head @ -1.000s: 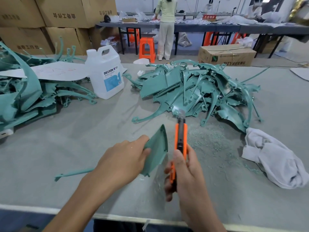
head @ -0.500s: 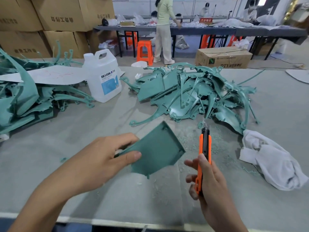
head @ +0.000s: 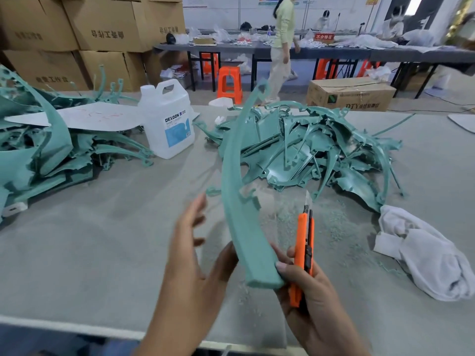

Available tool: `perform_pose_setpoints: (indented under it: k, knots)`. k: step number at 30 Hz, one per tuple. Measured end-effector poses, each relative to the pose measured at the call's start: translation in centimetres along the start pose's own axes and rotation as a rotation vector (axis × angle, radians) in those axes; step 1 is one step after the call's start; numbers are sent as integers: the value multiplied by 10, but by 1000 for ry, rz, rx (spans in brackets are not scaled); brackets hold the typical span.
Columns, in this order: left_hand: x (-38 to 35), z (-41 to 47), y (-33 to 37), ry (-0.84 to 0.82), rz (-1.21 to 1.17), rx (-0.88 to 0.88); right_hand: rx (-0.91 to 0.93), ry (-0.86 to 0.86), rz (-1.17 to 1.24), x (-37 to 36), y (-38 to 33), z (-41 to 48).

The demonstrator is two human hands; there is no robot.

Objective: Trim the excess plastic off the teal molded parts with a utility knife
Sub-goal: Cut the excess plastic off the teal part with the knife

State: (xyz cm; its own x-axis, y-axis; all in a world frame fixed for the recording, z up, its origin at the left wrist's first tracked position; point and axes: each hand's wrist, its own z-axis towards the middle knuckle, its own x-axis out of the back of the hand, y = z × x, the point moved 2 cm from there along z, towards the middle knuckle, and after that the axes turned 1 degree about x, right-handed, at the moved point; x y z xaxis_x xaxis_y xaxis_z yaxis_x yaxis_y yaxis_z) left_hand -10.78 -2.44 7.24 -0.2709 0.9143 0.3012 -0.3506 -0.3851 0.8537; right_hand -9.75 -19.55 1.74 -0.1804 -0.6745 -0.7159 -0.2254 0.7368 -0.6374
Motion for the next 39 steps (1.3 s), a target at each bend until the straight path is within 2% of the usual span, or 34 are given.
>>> perform_pose_setpoints:
  k: [2,3,4,5,9,10,14,18,21,25,31,33,35,37,39]
  knots:
    - [-21,-14,-3,-153,-357,75,32,-1,38,-7,8,-2]
    - [-30,-22,-5,-226,-457,96,47,5,37,-9,12,-3]
    - [-34,-27,-5,-256,-502,102,59,9,28,-11,17,-4]
    - [-36,-28,-2,-216,-493,111,68,-8,8,-11,22,-7]
    - [-35,-16,2,149,-249,172,38,-84,-243,-7,36,-16]
    - [-31,-14,0,178,-213,197,53,-56,-340,-4,36,-17]
    - [-2,-1,-1,32,76,115,218,62,-678,14,13,-21]
    - [13,5,-9,-36,521,-58,328,-63,-1034,13,-19,-37]
    - [16,6,-6,-85,694,-121,415,-111,-1342,4,-37,-45]
    - [21,6,1,-117,679,-101,480,-151,-1532,-5,-51,-45]
    - [33,-5,14,-88,470,-175,632,-35,-1643,-3,-78,5]
    - [38,-8,20,-111,490,-267,669,24,-1734,1,-91,30]
    - [45,-10,22,-103,505,-349,639,93,-1870,12,-102,56]
    - [52,-8,21,-36,442,-333,517,182,-1985,29,-110,78]
    - [54,-1,14,18,426,-301,434,224,-1919,43,-114,90]
